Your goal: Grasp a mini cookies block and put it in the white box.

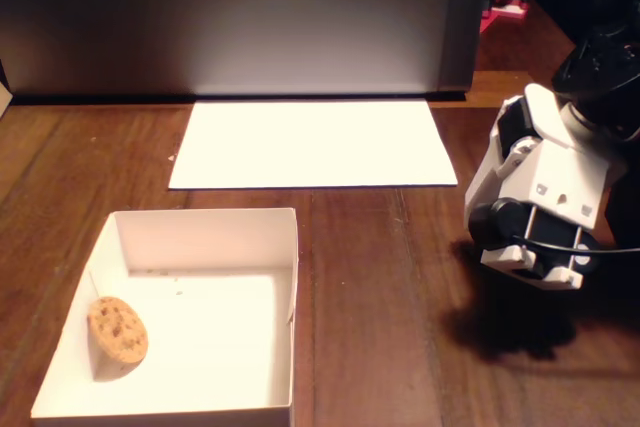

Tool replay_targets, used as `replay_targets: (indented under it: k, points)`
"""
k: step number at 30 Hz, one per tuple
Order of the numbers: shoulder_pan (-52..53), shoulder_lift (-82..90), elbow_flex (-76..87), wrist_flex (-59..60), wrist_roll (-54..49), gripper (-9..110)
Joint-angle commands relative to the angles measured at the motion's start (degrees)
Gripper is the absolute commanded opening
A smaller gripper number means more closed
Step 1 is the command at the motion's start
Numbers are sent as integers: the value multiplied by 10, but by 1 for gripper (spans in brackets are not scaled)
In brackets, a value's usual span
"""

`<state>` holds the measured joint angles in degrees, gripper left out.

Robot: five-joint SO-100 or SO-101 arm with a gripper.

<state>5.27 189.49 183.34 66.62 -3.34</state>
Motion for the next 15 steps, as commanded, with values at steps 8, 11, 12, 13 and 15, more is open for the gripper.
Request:
replay_targets:
  k: [8, 11, 12, 13, 15]
  points:
    - [0, 40, -5, 10, 43, 0]
    - [0, 40, -5, 11, 37, 0]
    - [-2, 40, -6, 14, 28, 0]
    - [-4, 40, -7, 19, 17, 0]
    - [-15, 40, -7, 19, 13, 0]
